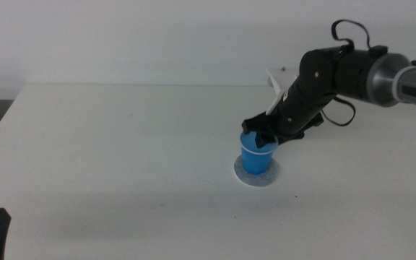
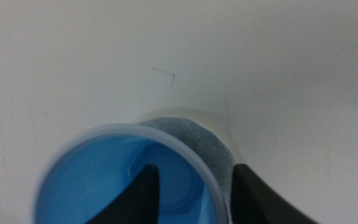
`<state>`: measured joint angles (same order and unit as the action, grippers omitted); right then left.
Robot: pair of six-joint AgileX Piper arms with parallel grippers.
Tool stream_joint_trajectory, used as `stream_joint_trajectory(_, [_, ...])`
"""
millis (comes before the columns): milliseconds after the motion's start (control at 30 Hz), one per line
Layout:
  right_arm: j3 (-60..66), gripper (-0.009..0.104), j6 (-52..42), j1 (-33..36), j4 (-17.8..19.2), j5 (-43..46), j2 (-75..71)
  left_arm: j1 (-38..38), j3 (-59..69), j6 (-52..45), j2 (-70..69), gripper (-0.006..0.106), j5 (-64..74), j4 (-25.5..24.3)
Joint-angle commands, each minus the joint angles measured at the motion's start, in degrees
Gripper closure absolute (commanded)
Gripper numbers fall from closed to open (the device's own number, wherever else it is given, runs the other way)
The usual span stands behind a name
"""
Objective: Place an empty cup on a cup mat.
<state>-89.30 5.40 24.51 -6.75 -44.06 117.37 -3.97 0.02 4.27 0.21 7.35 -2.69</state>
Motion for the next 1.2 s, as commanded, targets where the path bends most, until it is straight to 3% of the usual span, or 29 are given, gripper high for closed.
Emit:
stream_joint_trajectory(0, [0.1, 0.061, -0.2, 0.1, 0.8, 0.4, -2.7, -0.1, 0.0, 0.2, -0.2, 0.007, -0.7, 0.1])
stream_joint_trajectory(167, [0.1, 0.03, -0.1, 0.1, 2.7, 0.4, -10.8, -0.1, 0.0, 0.2, -0.2, 0.007, -0.7, 0.1])
stream_joint_trajectory(333, [0.1, 0.003, -0.1, 0.1, 7.5, -0.3, -19.8, -0.1, 0.0, 0.2, -0.2, 0.007, -0.7, 0.1])
stream_joint_trajectory(533, [0.1, 0.002, -0.1, -1.9, 7.8, -1.1, -33.7, -0.1, 0.0, 0.2, -0.2, 0.007, -0.7, 0.1])
stream_joint_trajectory(767, [4.0, 0.002, 0.5, -10.0, 9.3, -6.2, -49.3, -0.1, 0.0, 0.2, -0.2, 0.007, -0.7, 0.1])
stream_joint_trajectory(933, [19.2, 0.002, 6.3, -11.6, 14.6, 5.1, -63.1, -0.1, 0.0, 0.2, -0.2, 0.007, -0.7, 0.1])
stream_joint_trajectory(1067, [31.0, 0.002, 13.2, -11.6, 21.9, 7.2, -71.3, -0.1, 0.0, 0.2, -0.2, 0.007, -0.7, 0.1])
stream_joint_trajectory(1167, [38.3, 0.002, 14.3, -11.6, 24.2, 7.5, -76.0, -0.1, 0.0, 0.2, -0.2, 0.007, -0.7, 0.1])
